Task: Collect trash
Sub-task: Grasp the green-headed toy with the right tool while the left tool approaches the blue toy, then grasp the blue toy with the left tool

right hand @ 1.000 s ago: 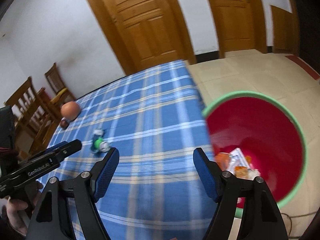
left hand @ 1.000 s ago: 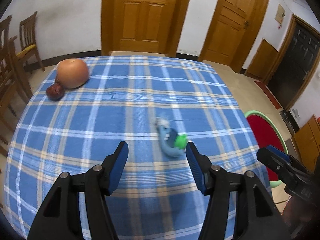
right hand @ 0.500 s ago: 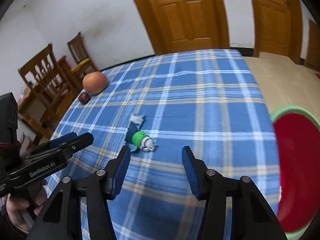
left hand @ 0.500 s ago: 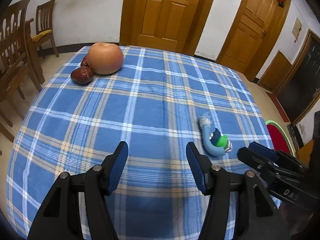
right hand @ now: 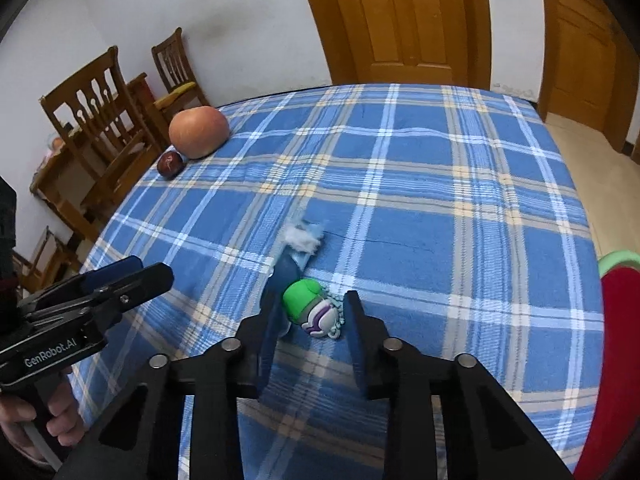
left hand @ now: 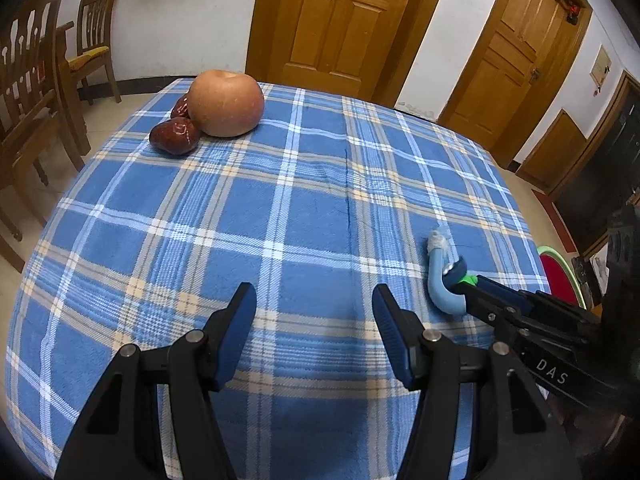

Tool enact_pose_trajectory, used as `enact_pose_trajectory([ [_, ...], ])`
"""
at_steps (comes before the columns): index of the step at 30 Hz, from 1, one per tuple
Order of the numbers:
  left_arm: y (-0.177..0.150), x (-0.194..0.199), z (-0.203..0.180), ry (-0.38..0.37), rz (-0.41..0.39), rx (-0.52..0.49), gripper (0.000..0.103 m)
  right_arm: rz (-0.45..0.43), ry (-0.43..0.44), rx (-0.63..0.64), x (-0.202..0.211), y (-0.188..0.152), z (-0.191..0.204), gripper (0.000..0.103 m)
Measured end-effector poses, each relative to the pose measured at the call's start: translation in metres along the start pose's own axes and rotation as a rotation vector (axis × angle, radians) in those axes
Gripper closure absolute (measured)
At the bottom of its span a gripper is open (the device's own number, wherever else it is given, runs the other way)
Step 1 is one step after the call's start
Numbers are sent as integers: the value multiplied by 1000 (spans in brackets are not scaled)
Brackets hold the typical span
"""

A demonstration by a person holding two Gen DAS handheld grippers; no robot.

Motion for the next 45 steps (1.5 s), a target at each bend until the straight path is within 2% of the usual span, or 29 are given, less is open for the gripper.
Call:
enact_pose_trajectory([
  [2, 0, 0, -1, -2, 1, -2, 43, -14, 0, -8, 3, -1, -1, 78],
  [11, 1, 1, -18, -27, 1, -37, 43, -70, 6, -82, 26, -7, -11, 78],
  [26, -1, -15, -68, -86, 32, -152, 43, -169, -47, -270, 86, -36, -60, 78],
  [36, -1, -33, -90, -70, 46, -211, 43, -227, -95, -370, 122, -58, -95, 78],
  [42, 0, -43, -95, -58, 49, -226, 63, -261, -138, -420, 141, -68, -119, 78],
  [44, 0, -44, -94, -63, 50, -222, 79, -269, -149, -435, 145, -71, -124, 78],
  [45, 0, -43, -94, -64, 50, -218, 82, -274, -155, -443, 148, -73, -128, 78],
])
Point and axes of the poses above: each gripper's, at about its wrist camera, not at the fingertips, and x roughly against the way its jaws point, z to its left, y to its top, the point moved 1 cm from there along -x, roughly the way its jaws point, and after that the axes turned 2 degrees about -z, right-handed, at the moved point
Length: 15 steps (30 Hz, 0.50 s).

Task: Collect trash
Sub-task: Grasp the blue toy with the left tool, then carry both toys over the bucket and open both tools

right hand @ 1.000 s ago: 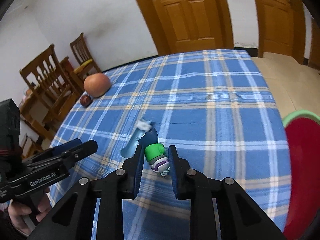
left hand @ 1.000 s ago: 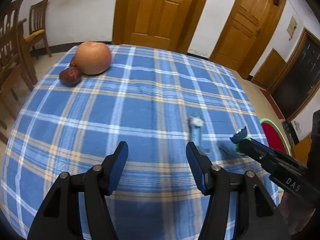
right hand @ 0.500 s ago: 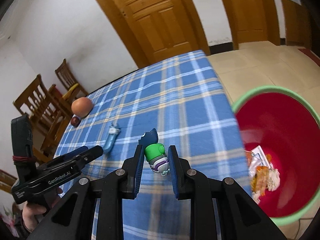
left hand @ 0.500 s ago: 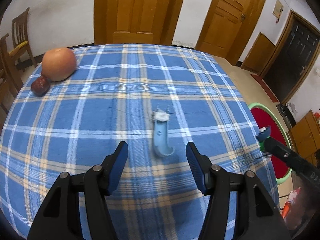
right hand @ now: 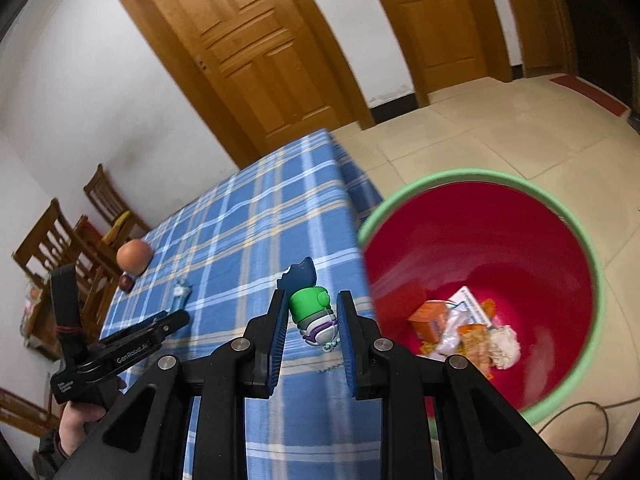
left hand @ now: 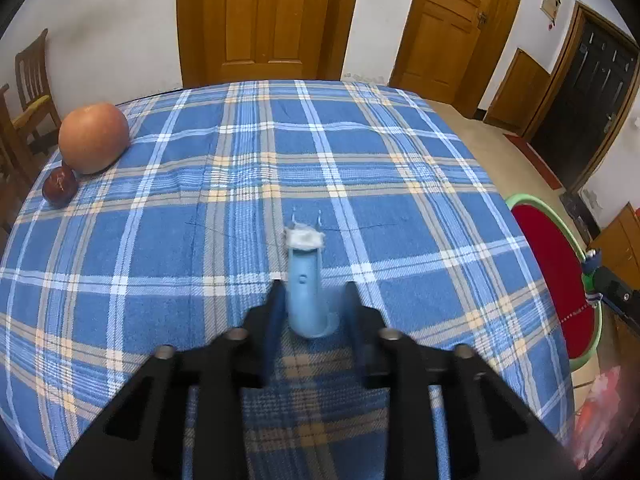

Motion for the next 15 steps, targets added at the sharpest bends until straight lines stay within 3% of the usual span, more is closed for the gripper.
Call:
enact_pose_trajectory([
  [1, 0, 0, 1, -5, 3, 5, 86, -5, -7, -9, 2, 0, -4, 78],
  [15, 6, 13, -40, -137, -1, -30, 86, -20, -108, -123, 10, -4, -61, 78],
])
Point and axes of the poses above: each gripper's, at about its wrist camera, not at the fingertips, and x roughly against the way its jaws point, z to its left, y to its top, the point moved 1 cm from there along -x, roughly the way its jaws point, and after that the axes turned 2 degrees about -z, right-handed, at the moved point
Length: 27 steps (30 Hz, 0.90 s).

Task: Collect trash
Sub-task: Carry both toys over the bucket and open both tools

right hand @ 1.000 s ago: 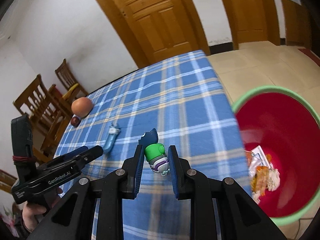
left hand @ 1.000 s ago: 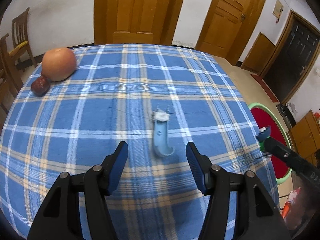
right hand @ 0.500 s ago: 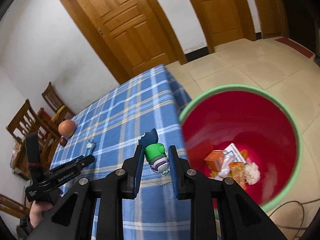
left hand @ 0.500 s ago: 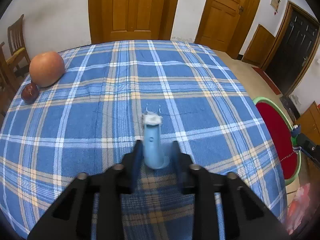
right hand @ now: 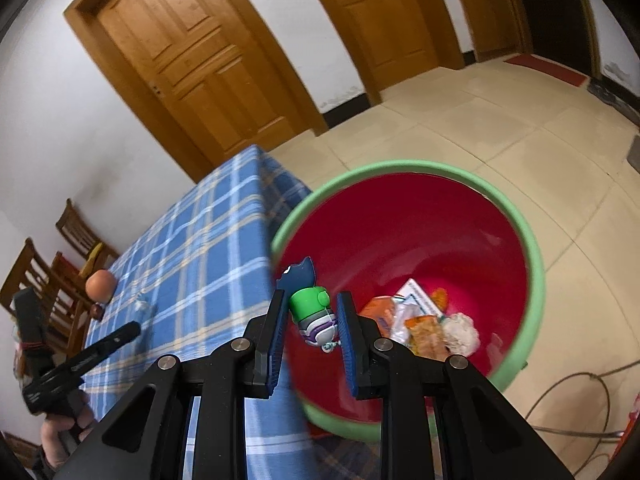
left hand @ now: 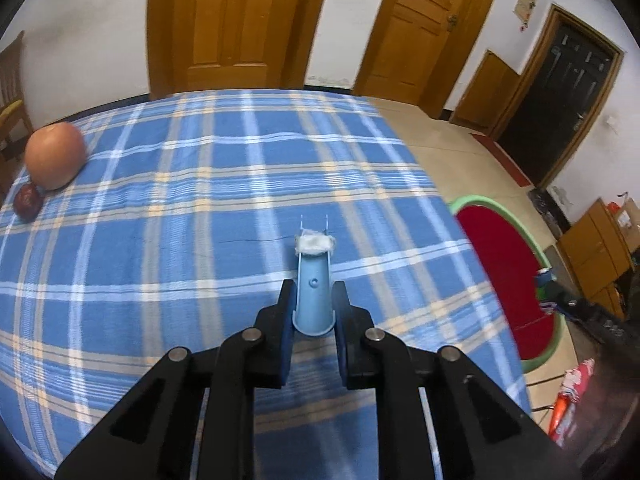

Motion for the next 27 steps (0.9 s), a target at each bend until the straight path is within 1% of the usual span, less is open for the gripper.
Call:
enact_pose_trajectory([
  [6, 6, 4, -32, -68, -4, -40, 86, 4, -26, -40, 1, -3, -20, 76],
  [12, 9, 0, -70, -126, 13, -97, 86, 3, -56, -58, 7, -4, -33, 74],
  [17, 6, -11, -99, -148, 36, -150, 86, -15, -76, -61, 18, -5, -42, 74],
  [22, 2, -24, -126, -174, 61, -193, 86, -40, -133, -27, 33, -7, -46, 73],
  [27, 0, -33, -148, -208, 78, -230, 86, -57, -151, -31, 43, -9, -55, 72],
])
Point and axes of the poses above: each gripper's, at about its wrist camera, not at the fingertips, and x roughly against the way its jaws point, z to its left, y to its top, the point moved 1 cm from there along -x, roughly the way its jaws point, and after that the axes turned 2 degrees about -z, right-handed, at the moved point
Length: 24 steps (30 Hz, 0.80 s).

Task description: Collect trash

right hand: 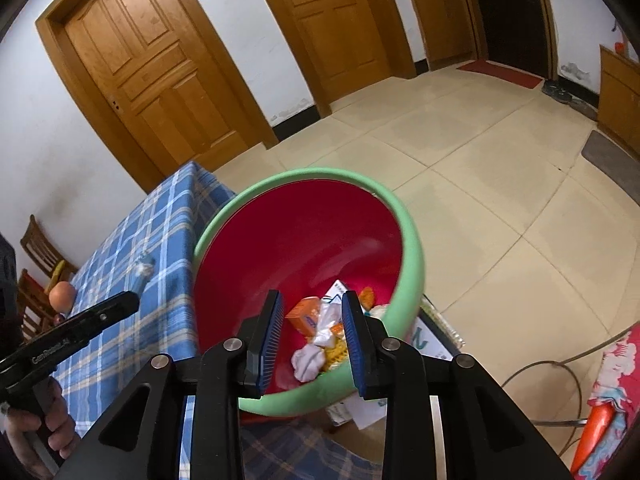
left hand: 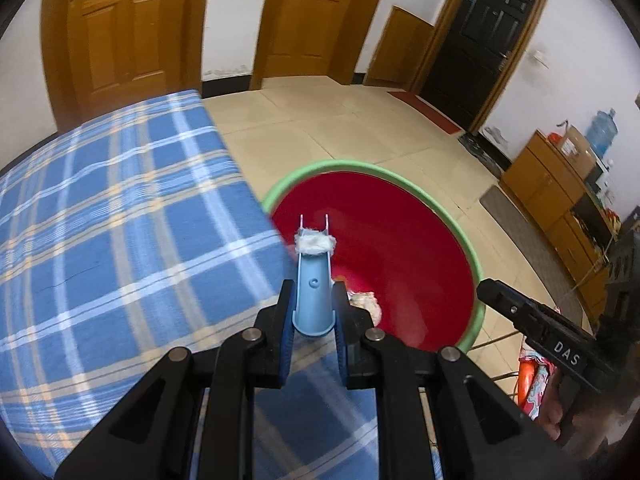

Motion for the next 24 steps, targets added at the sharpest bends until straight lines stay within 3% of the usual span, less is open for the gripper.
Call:
enact_pose_trajectory([
  [3, 3, -8, -11, -5, 4, -29, 86, -6, -3, -17, 4, -1, -7, 71],
  [7, 2, -11, -20, 3, 11, -53, 65, -8, -6, -29, 6, -4, -11, 64],
  [11, 0, -6, -23, 28, 5, -68, 59, -17, -7, -26, 10, -5, -10, 58],
  [19, -10, 13, -10, 90, -14, -29, 42, -28, 7, -6, 16, -7, 3, 49],
  [24, -19, 30, 9, 139, -29, 22, 33, -25, 20, 6, 16, -11, 16, 39],
])
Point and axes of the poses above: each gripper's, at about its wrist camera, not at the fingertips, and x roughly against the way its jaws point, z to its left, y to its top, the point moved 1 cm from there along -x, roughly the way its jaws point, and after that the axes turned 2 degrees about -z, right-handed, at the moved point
